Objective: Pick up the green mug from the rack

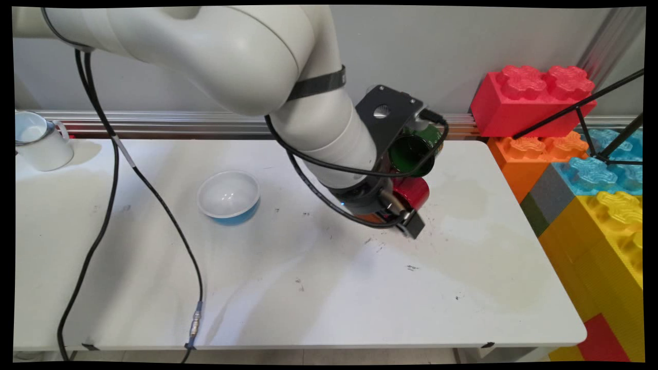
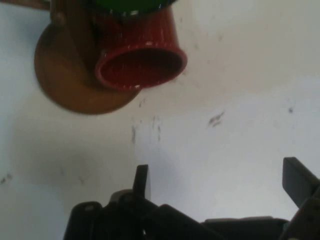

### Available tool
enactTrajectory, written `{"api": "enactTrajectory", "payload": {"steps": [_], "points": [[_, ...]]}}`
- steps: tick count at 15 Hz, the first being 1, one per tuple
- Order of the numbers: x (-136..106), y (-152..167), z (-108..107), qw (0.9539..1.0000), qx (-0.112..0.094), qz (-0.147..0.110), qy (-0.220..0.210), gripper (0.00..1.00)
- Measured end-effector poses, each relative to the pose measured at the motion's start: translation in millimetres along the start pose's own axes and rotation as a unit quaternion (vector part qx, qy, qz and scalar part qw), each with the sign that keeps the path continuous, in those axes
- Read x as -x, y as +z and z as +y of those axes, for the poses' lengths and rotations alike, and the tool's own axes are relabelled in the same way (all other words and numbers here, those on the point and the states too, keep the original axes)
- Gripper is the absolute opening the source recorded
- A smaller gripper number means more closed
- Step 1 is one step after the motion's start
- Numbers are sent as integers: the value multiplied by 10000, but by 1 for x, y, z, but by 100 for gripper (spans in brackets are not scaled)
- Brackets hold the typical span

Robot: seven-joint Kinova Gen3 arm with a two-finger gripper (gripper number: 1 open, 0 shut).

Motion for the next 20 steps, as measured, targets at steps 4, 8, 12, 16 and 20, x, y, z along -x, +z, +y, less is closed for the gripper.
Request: {"api": "enactTrajectory", "payload": {"steps": [4, 8, 12, 16, 20], "points": [[-4, -5, 7, 9992, 6, 325, -213, 100], [-7, -9, 9, 9966, -15, 652, -504, 100], [-9, -7, 9, 9936, 15, 900, -680, 100], [-9, 1, 8, 9898, 25, 1104, -896, 100], [-9, 14, 4, 9843, 50, 1323, -1164, 100]]}}
